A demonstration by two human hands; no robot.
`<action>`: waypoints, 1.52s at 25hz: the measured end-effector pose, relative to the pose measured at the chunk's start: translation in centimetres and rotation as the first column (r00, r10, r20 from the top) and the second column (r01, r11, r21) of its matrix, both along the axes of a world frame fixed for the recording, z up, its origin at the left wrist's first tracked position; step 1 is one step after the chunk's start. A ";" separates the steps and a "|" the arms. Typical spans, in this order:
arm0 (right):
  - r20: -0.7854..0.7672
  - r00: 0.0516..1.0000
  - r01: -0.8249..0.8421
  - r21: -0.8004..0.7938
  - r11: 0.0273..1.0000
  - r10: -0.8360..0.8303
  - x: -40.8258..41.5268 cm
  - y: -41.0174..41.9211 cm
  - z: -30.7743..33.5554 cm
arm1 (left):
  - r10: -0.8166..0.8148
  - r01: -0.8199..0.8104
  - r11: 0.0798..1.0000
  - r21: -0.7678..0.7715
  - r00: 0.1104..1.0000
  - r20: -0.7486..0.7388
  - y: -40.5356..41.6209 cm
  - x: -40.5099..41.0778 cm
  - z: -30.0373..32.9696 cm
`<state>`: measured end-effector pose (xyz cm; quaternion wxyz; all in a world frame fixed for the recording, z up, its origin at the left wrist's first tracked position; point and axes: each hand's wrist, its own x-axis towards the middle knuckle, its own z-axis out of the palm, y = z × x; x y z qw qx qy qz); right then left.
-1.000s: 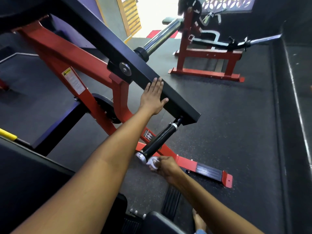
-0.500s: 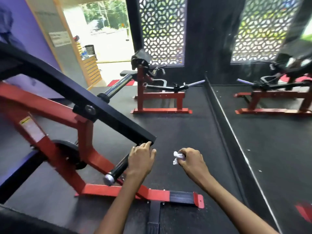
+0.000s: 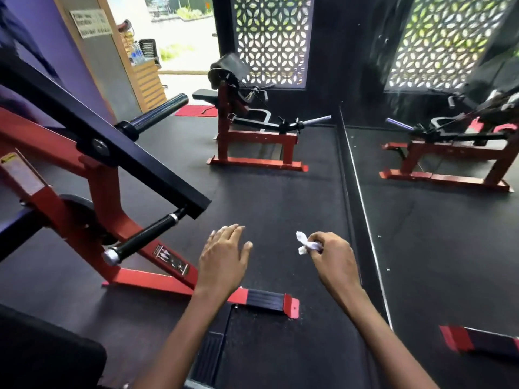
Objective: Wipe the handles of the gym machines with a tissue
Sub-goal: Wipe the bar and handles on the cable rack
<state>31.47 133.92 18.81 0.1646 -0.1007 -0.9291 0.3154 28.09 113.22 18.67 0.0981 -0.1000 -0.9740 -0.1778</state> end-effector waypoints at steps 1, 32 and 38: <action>0.003 1.000 -0.021 0.002 1.000 0.021 0.0 1.5 0.0 | 0.007 -0.007 1.000 0.013 1.000 0.015 1.8 0.4 -0.3; 0.055 0.958 -0.284 0.032 0.958 0.282 -54.6 23.6 1.9 | 0.211 -0.211 0.977 -0.007 0.977 0.000 26.1 -50.2 1.1; 0.012 0.861 -0.508 0.081 0.858 0.508 -75.5 20.7 1.6 | 0.392 -0.392 0.920 0.002 0.920 -0.010 24.9 -67.2 1.0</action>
